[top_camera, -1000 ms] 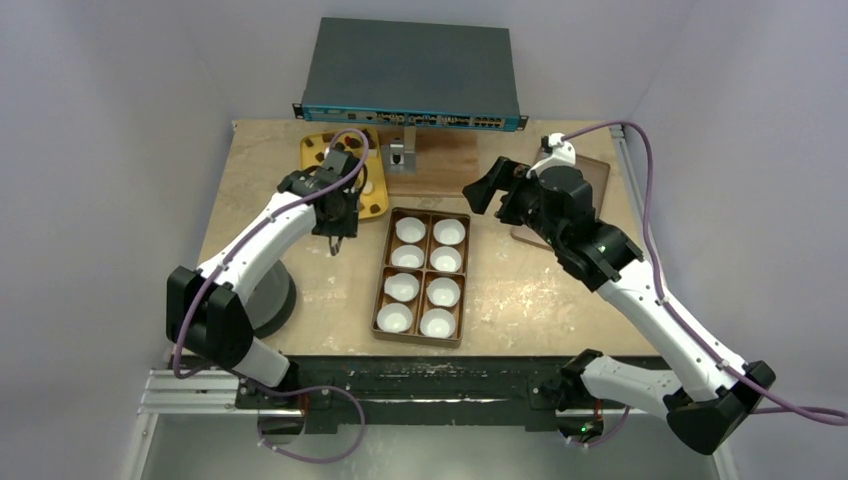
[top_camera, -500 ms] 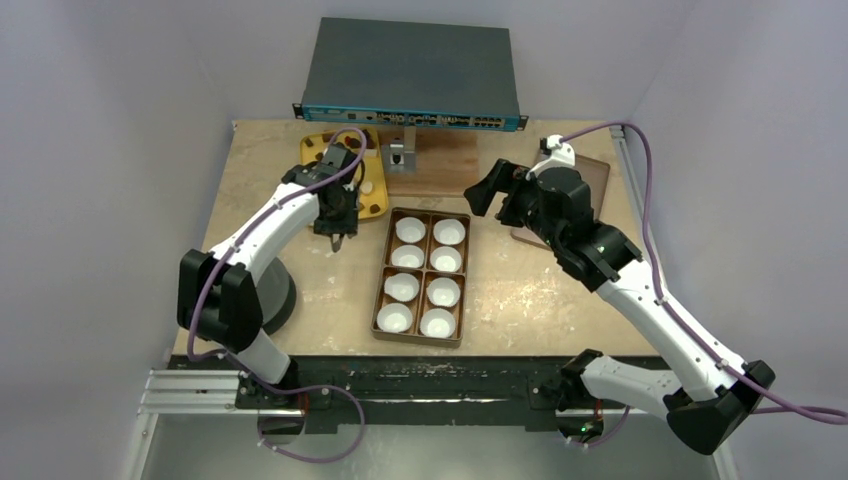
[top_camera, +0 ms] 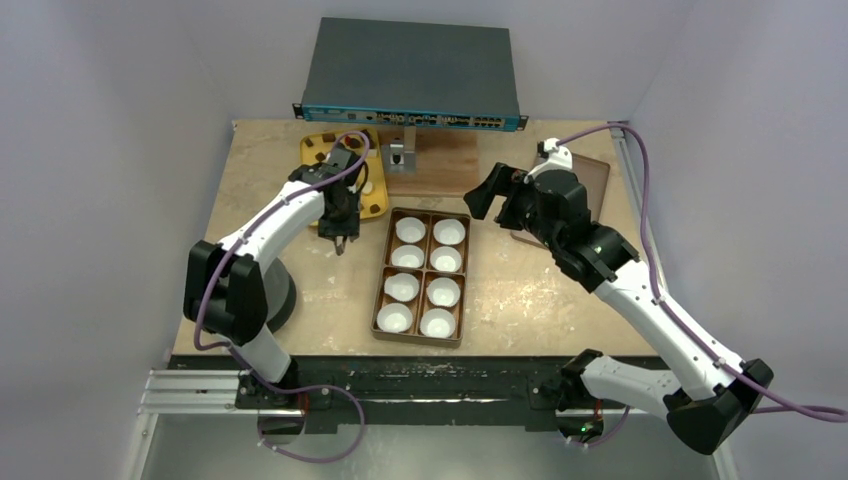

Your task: Pack the chocolate

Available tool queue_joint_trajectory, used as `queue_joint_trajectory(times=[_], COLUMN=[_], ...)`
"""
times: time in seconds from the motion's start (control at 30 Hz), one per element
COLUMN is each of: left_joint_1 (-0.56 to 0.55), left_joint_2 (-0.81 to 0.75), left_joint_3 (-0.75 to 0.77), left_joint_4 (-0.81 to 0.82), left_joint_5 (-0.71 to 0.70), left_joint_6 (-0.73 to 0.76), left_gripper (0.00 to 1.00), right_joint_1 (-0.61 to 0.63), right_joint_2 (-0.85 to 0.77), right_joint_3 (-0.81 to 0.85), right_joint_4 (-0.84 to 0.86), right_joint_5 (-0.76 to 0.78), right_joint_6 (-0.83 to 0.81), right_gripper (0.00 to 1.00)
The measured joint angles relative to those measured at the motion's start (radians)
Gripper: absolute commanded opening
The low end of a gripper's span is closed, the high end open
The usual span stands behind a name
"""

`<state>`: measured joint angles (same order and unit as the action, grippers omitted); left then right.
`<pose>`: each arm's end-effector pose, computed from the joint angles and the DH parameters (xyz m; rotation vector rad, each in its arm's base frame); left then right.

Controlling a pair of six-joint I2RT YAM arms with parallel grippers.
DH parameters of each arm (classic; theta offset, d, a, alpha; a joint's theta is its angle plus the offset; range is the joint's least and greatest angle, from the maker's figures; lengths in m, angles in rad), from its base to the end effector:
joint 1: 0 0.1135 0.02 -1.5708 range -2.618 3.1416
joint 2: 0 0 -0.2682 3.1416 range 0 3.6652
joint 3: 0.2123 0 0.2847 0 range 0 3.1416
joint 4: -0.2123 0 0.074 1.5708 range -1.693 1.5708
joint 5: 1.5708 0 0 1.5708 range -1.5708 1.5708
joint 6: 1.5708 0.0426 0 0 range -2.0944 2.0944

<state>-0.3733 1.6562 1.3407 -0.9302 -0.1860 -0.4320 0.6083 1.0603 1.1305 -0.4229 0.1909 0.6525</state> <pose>0.3409 -0.1251 0.2416 -0.1236 2.7678 0.0597 0.2271 0.1483 0.3869 0.1750 1.9659 0.6574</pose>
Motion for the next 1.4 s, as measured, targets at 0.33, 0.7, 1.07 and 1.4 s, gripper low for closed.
queue_joint_trajectory(times=[0.33,0.7,1.07,1.4], left_joint_1=[0.000,0.000,0.000,0.000], left_joint_2=[0.018,0.023,-0.008,-0.128], left_joint_3=[0.022,0.037,0.045,0.021], left_joint_4=[-0.006,-0.024,-0.053,-0.063], left_joint_5=[-0.005,-0.019,-0.037,-0.014], left_joint_6=[-0.021,-0.020,-0.002,0.012], left_gripper=[0.36,0.27,0.26,0.26], right_joint_1=[0.000,0.000,0.000,0.000], right_joint_2=[0.005,0.018,0.027,0.037], right_joint_3=[-0.004,-0.009,-0.009,-0.009], right_joint_4=[0.000,0.003,0.004,0.003], right_joint_5=[-0.002,-0.003,-0.002,0.006], right_joint_6=[-0.004,-0.011,-0.019,-0.026], right_gripper=[0.90,0.90,0.89,0.89])
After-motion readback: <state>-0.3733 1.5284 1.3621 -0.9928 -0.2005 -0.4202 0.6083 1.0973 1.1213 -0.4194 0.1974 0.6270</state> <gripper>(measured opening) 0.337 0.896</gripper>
